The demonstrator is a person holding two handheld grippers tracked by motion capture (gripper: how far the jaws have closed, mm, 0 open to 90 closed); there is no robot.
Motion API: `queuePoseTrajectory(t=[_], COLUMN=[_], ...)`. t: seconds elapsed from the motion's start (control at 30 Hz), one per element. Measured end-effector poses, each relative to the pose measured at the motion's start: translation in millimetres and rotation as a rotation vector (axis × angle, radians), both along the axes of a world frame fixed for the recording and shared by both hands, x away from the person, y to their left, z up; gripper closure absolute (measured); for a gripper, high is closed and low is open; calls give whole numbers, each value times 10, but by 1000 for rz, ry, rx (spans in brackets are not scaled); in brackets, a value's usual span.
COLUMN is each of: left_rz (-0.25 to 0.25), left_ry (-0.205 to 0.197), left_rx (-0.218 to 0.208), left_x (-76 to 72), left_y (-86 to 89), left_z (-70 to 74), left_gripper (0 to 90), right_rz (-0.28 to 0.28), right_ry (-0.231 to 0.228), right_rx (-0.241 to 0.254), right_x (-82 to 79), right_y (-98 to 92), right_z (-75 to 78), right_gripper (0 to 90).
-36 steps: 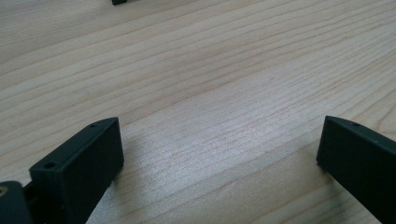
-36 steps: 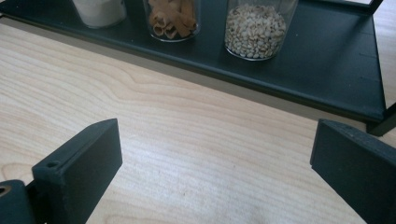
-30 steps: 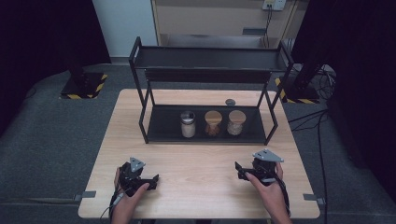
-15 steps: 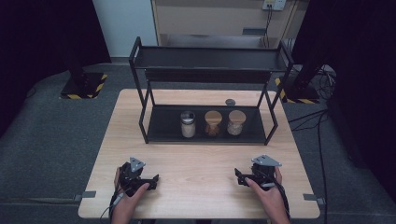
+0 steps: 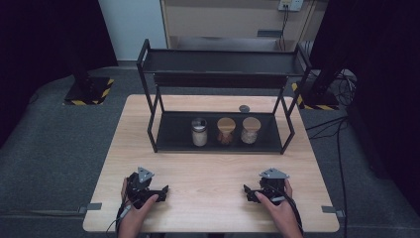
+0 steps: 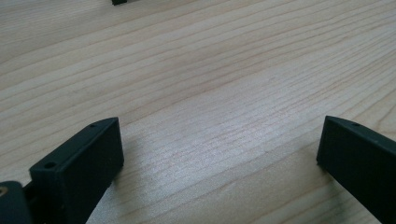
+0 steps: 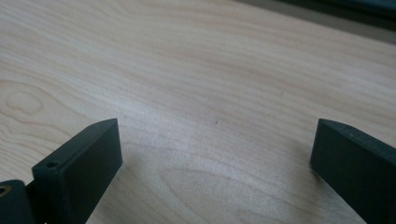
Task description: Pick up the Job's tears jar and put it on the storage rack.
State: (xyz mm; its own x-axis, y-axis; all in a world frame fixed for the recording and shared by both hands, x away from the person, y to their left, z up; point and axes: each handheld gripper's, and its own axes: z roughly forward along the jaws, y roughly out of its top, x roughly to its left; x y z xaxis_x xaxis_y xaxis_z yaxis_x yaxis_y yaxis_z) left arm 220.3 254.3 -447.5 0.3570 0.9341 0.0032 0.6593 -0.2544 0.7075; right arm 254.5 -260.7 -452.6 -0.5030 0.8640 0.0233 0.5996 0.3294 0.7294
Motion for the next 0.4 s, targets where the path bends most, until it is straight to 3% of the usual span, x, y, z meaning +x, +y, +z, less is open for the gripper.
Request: queuePoseTrajectory(t=[0.4], left_rz=[0], left_ry=[0], left_rx=[-1], left_x=[-1], left_y=[0], left_z=[-1], left_gripper=[0], right_rz=[-4], right_ry=[7], right_rx=[-23], right_x=[3], right_y=[65], right_z=[12], right_gripper=[6])
